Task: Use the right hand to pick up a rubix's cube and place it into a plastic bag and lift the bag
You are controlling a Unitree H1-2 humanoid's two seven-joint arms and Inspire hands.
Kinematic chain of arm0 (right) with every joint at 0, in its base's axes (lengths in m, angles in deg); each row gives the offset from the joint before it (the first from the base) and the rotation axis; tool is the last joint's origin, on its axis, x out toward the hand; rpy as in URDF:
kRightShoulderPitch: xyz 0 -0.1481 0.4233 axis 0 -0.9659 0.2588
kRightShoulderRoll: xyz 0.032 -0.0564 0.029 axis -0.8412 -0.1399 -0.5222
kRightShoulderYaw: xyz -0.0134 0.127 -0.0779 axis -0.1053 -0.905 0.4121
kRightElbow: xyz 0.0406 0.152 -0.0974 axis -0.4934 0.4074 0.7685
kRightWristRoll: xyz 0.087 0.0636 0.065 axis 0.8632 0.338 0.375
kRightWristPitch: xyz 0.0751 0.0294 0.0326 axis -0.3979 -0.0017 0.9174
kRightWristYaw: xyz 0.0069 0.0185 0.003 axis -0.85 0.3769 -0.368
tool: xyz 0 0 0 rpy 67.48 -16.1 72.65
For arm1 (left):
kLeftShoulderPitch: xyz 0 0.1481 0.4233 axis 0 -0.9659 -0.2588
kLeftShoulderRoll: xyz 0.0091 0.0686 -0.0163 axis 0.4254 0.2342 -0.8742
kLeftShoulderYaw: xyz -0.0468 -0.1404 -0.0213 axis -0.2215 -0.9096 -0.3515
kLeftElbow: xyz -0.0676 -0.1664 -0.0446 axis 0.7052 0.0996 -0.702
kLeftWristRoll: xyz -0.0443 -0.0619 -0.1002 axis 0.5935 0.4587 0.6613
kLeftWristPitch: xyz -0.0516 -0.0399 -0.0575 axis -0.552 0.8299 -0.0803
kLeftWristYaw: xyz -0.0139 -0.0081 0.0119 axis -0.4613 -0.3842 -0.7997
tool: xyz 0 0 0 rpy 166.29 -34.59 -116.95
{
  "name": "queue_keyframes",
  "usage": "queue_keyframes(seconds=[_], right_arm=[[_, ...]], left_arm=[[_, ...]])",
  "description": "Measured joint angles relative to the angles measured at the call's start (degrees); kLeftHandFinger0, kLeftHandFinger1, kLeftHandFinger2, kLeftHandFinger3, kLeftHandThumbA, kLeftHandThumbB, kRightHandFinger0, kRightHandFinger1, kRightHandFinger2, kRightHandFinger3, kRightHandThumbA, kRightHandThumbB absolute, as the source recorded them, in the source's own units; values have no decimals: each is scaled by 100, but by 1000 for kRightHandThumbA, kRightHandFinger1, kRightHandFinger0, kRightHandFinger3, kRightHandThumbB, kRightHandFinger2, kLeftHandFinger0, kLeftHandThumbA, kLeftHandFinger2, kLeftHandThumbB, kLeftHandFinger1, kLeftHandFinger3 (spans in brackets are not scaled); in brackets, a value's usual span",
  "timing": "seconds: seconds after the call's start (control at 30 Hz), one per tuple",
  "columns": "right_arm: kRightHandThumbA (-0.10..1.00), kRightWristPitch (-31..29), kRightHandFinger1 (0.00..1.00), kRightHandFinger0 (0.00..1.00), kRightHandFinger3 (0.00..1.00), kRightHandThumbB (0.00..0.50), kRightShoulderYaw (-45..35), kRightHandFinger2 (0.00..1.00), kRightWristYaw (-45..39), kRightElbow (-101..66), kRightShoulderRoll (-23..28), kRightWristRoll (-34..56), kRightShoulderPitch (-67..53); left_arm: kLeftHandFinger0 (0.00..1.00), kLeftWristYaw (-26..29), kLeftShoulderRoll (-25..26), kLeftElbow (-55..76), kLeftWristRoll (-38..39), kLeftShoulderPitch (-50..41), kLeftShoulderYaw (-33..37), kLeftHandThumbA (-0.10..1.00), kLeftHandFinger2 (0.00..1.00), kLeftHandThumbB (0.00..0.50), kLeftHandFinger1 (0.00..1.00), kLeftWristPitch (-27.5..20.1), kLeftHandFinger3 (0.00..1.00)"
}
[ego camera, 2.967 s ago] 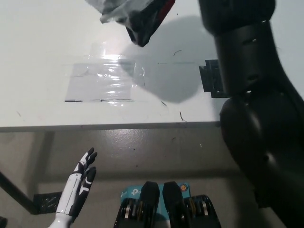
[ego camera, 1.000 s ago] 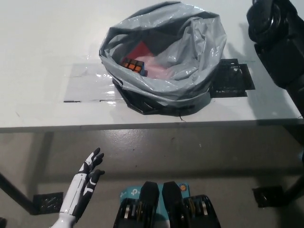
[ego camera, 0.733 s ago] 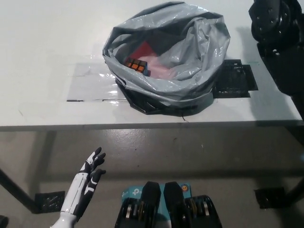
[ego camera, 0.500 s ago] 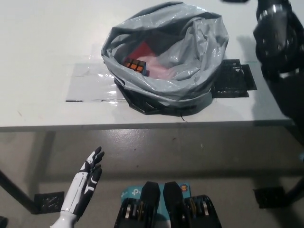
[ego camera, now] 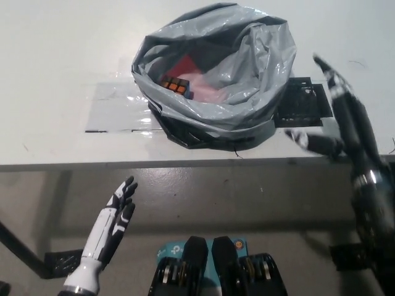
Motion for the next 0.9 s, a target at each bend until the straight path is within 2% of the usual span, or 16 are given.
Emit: queue_keyframes(seconds=[0.03,0.07,0.13,0.17,0.27,0.3,0.33,0.4,0.5,0.53,0.63,0.67,0.73,0.77,0.8,0.9], right_arm=[[1000,-152,1000,1000,1000,317,-79,1000,80,-295,-28,-24,-421],[1000,-209,1000,1000,1000,318,-98,1000,117,-387,-44,-39,-570],[1000,-373,1000,1000,1000,265,-138,1000,221,-576,-93,-101,-956],[1000,-423,1000,1000,1000,268,-148,1000,255,-618,-119,-115,-1057],[1000,-692,1000,1000,1000,170,-154,1000,466,-696,-314,-193,-1445],[1000,-760,1000,1000,1000,166,-151,1000,539,-695,-393,-227,-1530],[1000,-816,1000,1000,1000,206,-150,1000,578,-690,-430,-252,-1568],[1000,-1047,1000,1000,1000,224,-147,1000,803,-614,-619,-368,-1667],[1000,-1276,1000,1000,1000,225,-136,1000,994,-373,-741,-419,-1671],[1000,-1348,1000,1000,1000,196,-136,1000,1026,-289,-760,-415,-1671],[1000,-1601,1000,1000,1000,181,-140,1000,1066,107,-807,-344,-1684],[1000,-1735,1000,1000,1000,187,-148,1000,1063,314,-835,-265,-1713],[1000,-1938,1000,1000,1000,188,-169,1000,1045,579,-889,-79,-1780],[1000,-1978,1000,1000,1000,169,-173,1000,1041,629,-906,-46,-1800],[1000,-2091,1000,1000,1000,176,-183,1000,1031,739,-946,46,-1831],[1000,-2348,1000,1000,1000,151,-189,1000,1004,983,-1043,255,-1904]], left_arm=[[1000,0,4,-24,1,88,-9,1000,1000,185,1000,0,1000],[1000,1,6,-33,1,112,-12,1000,1000,186,1000,0,1000],[1000,1,8,-68,1,186,-21,1000,1000,189,1000,1,1000],[1000,1,9,-81,1,204,-21,1000,1000,188,1000,1,1000],[1000,0,8,-134,1,265,-25,1000,1000,182,1000,3,1000],[1000,0,8,-137,1,278,-26,1000,1000,179,1000,3,1000],[1000,0,9,-139,1,284,-27,1000,1000,177,1000,3,1000],[1000,0,9,-147,0,287,-28,1000,1000,177,1000,3,1000],[1000,1,9,-148,0,287,-28,1000,1000,177,1000,3,1000],[1000,1,10,-148,0,284,-29,1000,1000,179,1000,3,1000],[1000,1,9,-148,0,281,-29,1000,1000,184,1000,3,1000],[1000,1,9,-147,0,277,-31,1000,1000,171,1000,3,1000],[1000,1,10,-146,0,267,-35,1000,1000,176,1000,3,1000],[1000,1,11,-146,0,267,-37,1000,1000,179,1000,3,1000],[1000,1,14,-146,-1,266,-42,1000,1000,181,1000,4,1000],[1000,1,20,-146,-1,267,-51,1000,1000,174,1000,4,1000]])
